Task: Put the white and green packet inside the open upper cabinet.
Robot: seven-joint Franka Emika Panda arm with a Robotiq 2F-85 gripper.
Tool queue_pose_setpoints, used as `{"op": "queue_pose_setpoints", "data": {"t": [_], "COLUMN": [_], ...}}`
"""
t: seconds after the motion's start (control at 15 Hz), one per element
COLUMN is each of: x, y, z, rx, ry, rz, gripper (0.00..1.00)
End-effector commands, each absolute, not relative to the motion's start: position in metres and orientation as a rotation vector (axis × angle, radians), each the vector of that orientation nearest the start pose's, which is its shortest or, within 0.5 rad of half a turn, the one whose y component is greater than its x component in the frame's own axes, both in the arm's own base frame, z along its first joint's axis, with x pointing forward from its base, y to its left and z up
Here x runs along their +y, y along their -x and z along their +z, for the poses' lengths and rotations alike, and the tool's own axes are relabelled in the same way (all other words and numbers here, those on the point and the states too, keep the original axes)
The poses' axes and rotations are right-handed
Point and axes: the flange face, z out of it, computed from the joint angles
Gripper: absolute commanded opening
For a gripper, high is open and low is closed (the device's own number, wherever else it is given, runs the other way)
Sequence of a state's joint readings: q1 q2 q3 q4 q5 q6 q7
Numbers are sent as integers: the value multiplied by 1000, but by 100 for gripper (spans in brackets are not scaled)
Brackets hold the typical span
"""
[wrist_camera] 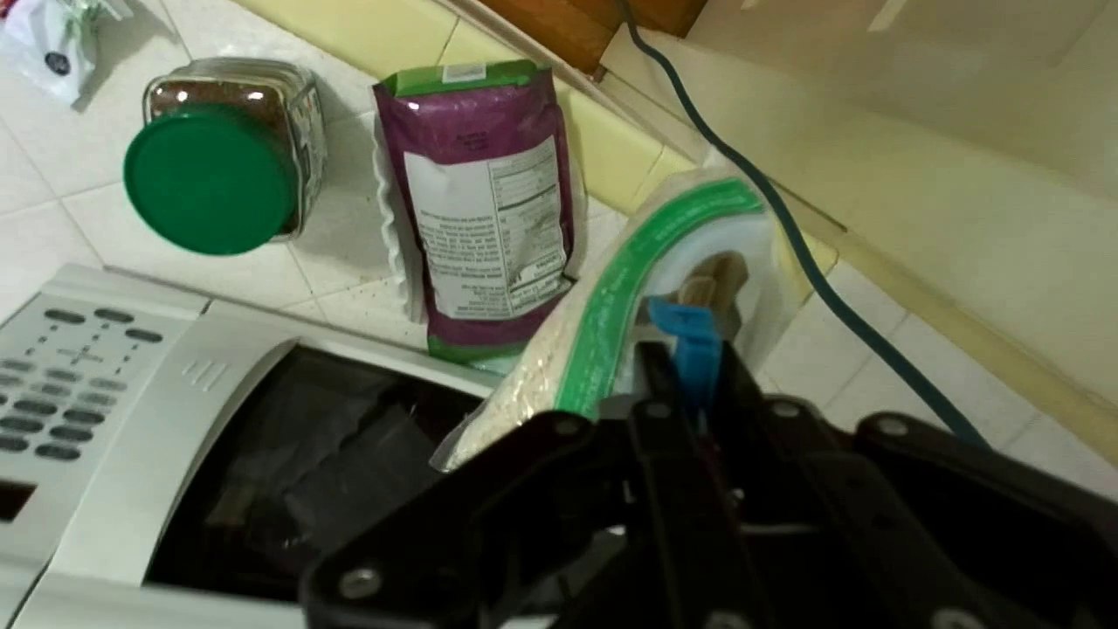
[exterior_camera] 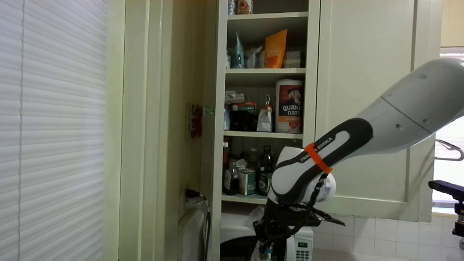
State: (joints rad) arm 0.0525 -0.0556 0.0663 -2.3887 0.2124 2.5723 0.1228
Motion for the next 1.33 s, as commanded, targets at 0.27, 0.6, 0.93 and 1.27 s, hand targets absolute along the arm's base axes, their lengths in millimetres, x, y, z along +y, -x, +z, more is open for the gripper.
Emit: {"op": "queue_pose_setpoints", "data": {"t": [0.27, 0.6, 0.93, 1.27], "x": [57, 72, 72, 70], "y": [-457, -445, -428, -430], "z": [489, 572, 655, 655], "rx": [66, -45, 9, -10], "ry": [2939, 2891, 2783, 2787], "rz": [-796, -1138, -1490, -1457], "gripper": [3, 3, 3, 14]}}
